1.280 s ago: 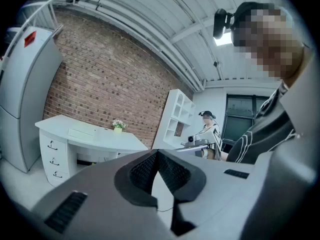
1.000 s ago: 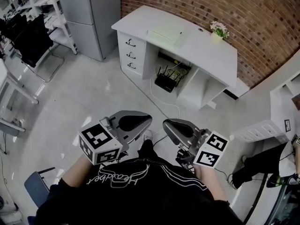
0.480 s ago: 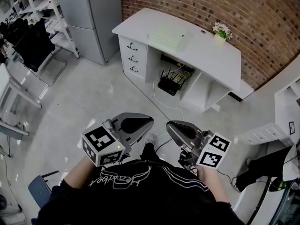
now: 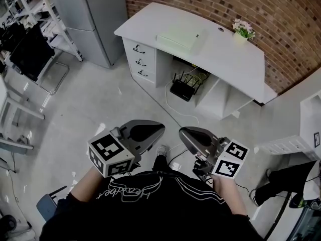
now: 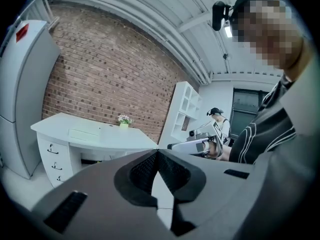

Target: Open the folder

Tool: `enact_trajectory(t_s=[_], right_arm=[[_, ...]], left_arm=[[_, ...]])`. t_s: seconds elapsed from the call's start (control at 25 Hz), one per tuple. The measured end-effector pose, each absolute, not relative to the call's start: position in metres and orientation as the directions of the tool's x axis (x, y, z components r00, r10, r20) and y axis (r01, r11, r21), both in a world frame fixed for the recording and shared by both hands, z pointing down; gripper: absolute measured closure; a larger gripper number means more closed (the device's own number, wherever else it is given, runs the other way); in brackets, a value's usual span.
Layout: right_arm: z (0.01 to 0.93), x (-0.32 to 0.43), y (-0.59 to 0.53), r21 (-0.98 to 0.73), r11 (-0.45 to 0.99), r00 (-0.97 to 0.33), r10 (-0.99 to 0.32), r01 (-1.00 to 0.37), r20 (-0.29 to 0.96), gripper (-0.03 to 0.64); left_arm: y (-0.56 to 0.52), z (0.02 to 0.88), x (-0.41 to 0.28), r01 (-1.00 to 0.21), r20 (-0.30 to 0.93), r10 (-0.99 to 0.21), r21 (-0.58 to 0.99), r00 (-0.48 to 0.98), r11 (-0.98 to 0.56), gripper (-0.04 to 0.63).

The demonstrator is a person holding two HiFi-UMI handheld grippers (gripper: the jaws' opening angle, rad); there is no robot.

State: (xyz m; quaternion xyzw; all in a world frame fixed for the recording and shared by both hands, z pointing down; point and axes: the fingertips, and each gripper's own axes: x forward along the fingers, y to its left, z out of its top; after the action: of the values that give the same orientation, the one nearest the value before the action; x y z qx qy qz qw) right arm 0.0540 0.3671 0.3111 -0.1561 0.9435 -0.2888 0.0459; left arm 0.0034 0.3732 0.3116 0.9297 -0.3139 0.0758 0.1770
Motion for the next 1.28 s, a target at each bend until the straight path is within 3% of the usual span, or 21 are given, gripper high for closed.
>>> enact_trajectory(t_s=[0.36, 0.68, 1.28], right_arm=[[0.334, 0.064, 0.283, -0.611, 0.735, -0.935, -0.355, -0.296, 0.026, 0.614], [0.323, 0.072, 0.218, -0.577, 0.754, -0.929, -0.370, -0.314, 0.023, 0.614], [0.328, 0.066, 0.171, -0.572, 0.738, -0.915, -0.400, -0.359, 0.058, 0.614]], left_arm=[[0.288, 0.335, 0.017, -0.574, 0.301, -0.493, 0.340, 0.817, -0.744, 0.592], [0.222, 0.321, 0.025, -0.560, 0.292, -0.487, 0.275, 0.823, -0.781, 0.592], [0.178, 0.339, 0.017, -0.558, 0.291, -0.484, 0.293, 0.825, -0.776, 0.592]])
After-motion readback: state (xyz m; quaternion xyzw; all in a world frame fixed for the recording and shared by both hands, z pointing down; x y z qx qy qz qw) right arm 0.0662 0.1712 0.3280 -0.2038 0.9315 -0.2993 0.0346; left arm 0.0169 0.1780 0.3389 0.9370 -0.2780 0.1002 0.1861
